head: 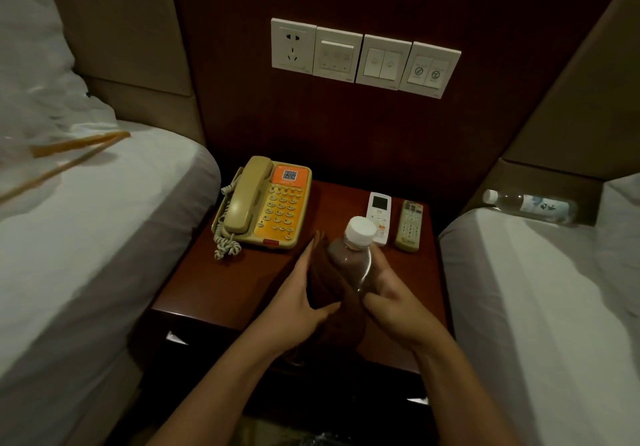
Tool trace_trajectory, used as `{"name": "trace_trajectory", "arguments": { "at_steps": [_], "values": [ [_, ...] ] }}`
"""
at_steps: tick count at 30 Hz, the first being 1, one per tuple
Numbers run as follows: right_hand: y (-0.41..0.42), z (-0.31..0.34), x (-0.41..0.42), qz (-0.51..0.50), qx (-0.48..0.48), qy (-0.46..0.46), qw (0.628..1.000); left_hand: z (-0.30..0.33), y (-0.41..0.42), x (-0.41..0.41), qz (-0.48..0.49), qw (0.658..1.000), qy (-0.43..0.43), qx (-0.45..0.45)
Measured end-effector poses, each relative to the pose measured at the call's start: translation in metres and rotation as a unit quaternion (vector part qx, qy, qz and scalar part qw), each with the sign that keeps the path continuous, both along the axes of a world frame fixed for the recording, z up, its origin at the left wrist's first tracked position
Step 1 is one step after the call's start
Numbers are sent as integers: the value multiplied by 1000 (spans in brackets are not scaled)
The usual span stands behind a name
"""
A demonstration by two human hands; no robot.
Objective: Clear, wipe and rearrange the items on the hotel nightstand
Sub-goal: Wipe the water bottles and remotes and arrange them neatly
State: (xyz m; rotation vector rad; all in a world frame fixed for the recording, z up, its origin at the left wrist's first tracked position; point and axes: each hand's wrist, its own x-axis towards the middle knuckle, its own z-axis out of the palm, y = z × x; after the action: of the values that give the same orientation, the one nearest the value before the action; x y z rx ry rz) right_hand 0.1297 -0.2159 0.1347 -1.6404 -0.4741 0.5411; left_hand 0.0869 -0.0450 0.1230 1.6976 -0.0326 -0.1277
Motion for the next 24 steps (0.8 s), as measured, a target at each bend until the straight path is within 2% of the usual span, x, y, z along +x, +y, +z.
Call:
{"name": "trace_trajectory", "arguments": {
  "at_steps": [4, 9, 11, 16, 19, 22, 24],
  "values": [
    [-3, 8, 3, 21, 1, 0, 1000, -4, 10, -3, -5, 1000, -9, 26],
    [0, 15, 4, 15, 56, 37, 998, -10, 3, -3, 70, 997, -27, 20],
    [2, 17, 6, 15, 45, 15, 999, -14, -2, -2, 105, 994, -26, 26],
    [6, 18, 12, 38, -52, -85, 994, -23, -14, -5, 184, 982, -26, 36],
    [5, 27, 17, 38, -79, -128, 988, -26, -14, -4, 176, 982, -32, 56],
    [5, 39, 18, 74, -46, -106, 991, -24, -16, -2, 149, 986, -27, 72],
    [10, 43, 17, 104, -66, -105, 987, -25, -17, -2, 151, 986, -19, 63]
  ]
}}
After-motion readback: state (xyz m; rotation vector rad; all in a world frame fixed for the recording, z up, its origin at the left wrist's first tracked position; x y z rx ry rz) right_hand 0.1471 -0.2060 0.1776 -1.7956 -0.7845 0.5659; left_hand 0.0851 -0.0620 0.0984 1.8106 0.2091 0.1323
